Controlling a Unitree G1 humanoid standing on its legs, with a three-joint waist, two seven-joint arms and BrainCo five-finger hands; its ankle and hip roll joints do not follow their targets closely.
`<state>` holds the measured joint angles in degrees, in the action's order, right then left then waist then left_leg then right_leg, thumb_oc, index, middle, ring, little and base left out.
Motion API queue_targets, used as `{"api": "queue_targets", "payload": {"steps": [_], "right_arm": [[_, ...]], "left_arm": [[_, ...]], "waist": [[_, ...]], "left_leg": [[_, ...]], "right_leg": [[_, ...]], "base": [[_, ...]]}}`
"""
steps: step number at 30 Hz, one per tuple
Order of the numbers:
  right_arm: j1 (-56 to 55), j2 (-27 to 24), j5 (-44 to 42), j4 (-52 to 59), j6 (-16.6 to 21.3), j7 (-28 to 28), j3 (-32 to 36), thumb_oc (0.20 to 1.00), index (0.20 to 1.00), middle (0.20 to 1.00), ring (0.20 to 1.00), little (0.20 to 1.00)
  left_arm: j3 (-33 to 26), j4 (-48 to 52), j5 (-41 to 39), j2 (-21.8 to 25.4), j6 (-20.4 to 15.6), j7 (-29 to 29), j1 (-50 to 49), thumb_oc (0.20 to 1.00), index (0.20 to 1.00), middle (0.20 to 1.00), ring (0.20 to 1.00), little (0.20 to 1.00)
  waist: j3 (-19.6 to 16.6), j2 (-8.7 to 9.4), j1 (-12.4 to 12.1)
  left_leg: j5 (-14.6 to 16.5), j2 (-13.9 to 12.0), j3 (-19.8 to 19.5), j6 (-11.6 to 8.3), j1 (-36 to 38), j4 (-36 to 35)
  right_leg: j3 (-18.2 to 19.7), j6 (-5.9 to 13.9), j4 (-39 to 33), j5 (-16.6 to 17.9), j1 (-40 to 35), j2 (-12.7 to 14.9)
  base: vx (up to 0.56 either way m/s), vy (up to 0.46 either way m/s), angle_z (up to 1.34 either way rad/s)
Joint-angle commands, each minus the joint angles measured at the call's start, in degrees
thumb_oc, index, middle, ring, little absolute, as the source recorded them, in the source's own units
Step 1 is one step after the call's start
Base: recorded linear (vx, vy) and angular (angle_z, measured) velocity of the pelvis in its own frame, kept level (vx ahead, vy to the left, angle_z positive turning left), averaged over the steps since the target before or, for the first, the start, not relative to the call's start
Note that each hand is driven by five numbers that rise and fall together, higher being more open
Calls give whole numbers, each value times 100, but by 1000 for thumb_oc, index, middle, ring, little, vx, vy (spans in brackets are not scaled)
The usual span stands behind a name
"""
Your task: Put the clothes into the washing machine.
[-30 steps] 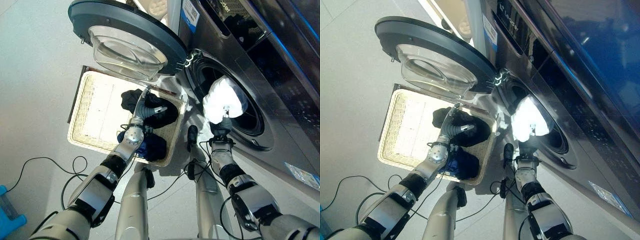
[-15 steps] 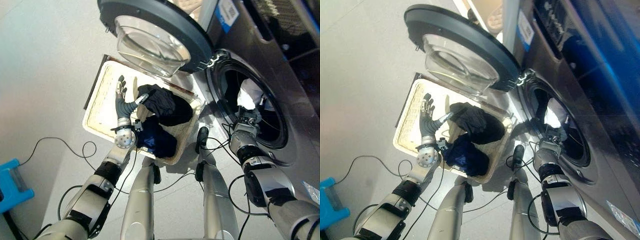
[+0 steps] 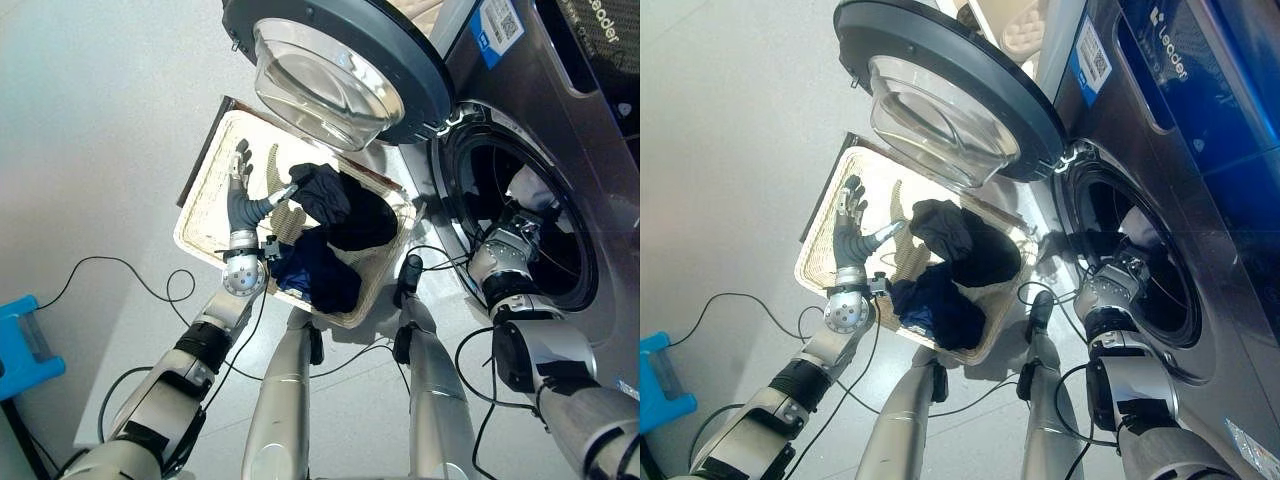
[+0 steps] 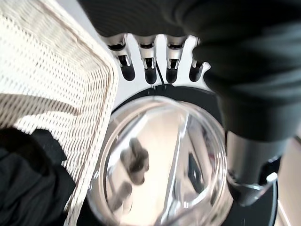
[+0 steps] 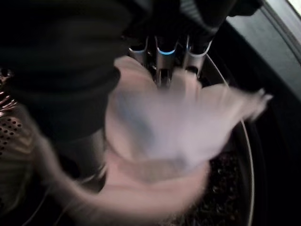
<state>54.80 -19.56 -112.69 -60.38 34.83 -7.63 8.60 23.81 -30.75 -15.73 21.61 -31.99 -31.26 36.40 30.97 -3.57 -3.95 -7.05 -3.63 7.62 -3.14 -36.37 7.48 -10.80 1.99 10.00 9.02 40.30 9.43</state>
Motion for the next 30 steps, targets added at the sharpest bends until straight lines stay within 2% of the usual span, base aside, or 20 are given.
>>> {"api": "queue_targets", "payload": {"steps": [1, 5, 8, 9, 11, 12, 13, 14, 15, 16, 18, 23, 30], "right_arm": [[11, -472, 181, 138, 342, -6, -154, 1000, 1000, 1000, 1000, 1000], [-20, -442, 679, 97, 330, 324, -226, 1000, 1000, 1000, 1000, 1000], [-40, -459, 1133, 34, 238, 530, -265, 1000, 1000, 1000, 1000, 1000], [-31, -474, 1348, -17, 183, 620, -318, 1000, 1000, 1000, 1000, 1000], [-44, -491, 1506, -52, 141, 709, -393, 1000, 1000, 1000, 1000, 1000], [-42, -574, 1698, -57, 1, 802, -586, 1000, 1000, 1000, 1000, 1000], [-23, -588, 1734, -53, -8, 797, -613, 1000, 1000, 1000, 1000, 1000], [-57, -636, 1811, -50, -96, 696, -781, 1000, 1000, 1000, 1000, 1000], [-38, -646, 1815, -48, -116, 674, -796, 1000, 1000, 1000, 1000, 1000], [-63, -659, 1827, 3, -159, 502, -930, 1000, 1000, 1000, 1000, 1000], [-136, -588, 2098, 129, -149, 444, -1125, 1000, 1000, 1000, 1000, 1000], [-271, -333, 2709, 675, -60, 487, -1490, 1000, 1000, 1000, 1000, 1000], [-637, 168, 2615, 1275, -65, 226, -1884, 1000, 1000, 1000, 1000, 1000]], "left_arm": [[-29, 216, -57, -33, -166, 20, 114, 1000, 1000, 1000, 1000, 1000], [28, 156, 171, -37, -126, 25, 151, 1000, 1000, 1000, 1000, 1000], [112, 60, 566, 11, 241, -115, 204, 1000, 1000, 1000, 1000, 1000], [211, -48, 1058, 74, 608, -307, 284, 1000, 1000, 1000, 1000, 1000], [353, -160, 1473, 155, 949, -438, 345, 1000, 1000, 1000, 1000, 1000], [705, -357, 2109, 430, 1502, -509, 506, 1000, 1000, 1000, 1000, 1000], [737, -378, 2208, 467, 1598, -518, 544, 1000, 1000, 1000, 1000, 1000], [1009, -468, 2460, 670, 1996, -498, 660, 1000, 1000, 1000, 1000, 1000], [1036, -484, 2507, 700, 2072, -467, 700, 1000, 1000, 1000, 1000, 1000], [1240, -592, 2752, 846, 2369, -440, 855, 1000, 1000, 1000, 1000, 1000], [1503, -765, 3172, 933, 2641, -467, 1022, 1000, 1000, 1000, 1000, 1000], [1991, -1117, 3886, 981, 2991, -269, 1521, 1000, 1000, 1000, 1000, 1000], [2729, -1928, 4855, 717, 3475, 320, 2124, 1000, 1000, 1000, 1000, 1000]], "waist": [[-117, -305, 3], [-117, -320, 22], [-117, -329, 35], [-117, -333, 48], [-117, -331, 59], [-117, -342, 88], [-117, -346, 89], [-117, -361, 120], [-117, -363, 122], [-117, -382, 166], [-117, -378, 214], [-117, -322, 380], [-117, -152, 636]], "left_leg": [[346, 440, -142, -65, -54, 147], [338, 437, -129, -64, -34, 131], [340, 439, -123, -60, -10, 126], [331, 437, -108, -66, -9, 126], [370, 438, -94, -79, 59, 117], [341, 432, -65, -90, 69, 80], [297, 428, -59, -86, 25, 72], [313, 420, -26, -99, 84, 48], [272, 416, -21, -95, 43, 40], [246, 400, 10, -103, 20, 30], [269, 385, 55, -120, 64, 19], [162, 321, 169, -160, -73, -18], [78, 202, 325, -229, -184, -92]], "right_leg": [[-416, 554, 865, -561, -6, 100], [-390, 552, 858, -553, -8, 96], [-374, 553, 865, -565, -22, 83], [-369, 557, 859, -564, -24, 80], [-361, 575, 864, -614, -82, 81], [-352, 577, 807, -594, -92, 69], [-356, 564, 784, -548, -55, 65], [-338, 580, 764, -581, -99, 50], [-340, 568, 743, -539, -63, 46], [-319, 570, 716, -516, -34, 34], [-287, 588, 719, -562, -57, 27], [-198, 596, 635, -460, 86, -40], [-38, 645, 553, -372, 234, -144]], "base": [[0, 0, 0], [0, 0, 0], [0, 0, 0], [0, 0, 0], [0, 0, 0], [-6, 30, -1], [-16, 56, -1], [-25, 39, -1], [-15, 66, -1], [-12, 53, -3], [-6, 49, -5], [-25, 40, -7], [-9, 26, -8]]}}
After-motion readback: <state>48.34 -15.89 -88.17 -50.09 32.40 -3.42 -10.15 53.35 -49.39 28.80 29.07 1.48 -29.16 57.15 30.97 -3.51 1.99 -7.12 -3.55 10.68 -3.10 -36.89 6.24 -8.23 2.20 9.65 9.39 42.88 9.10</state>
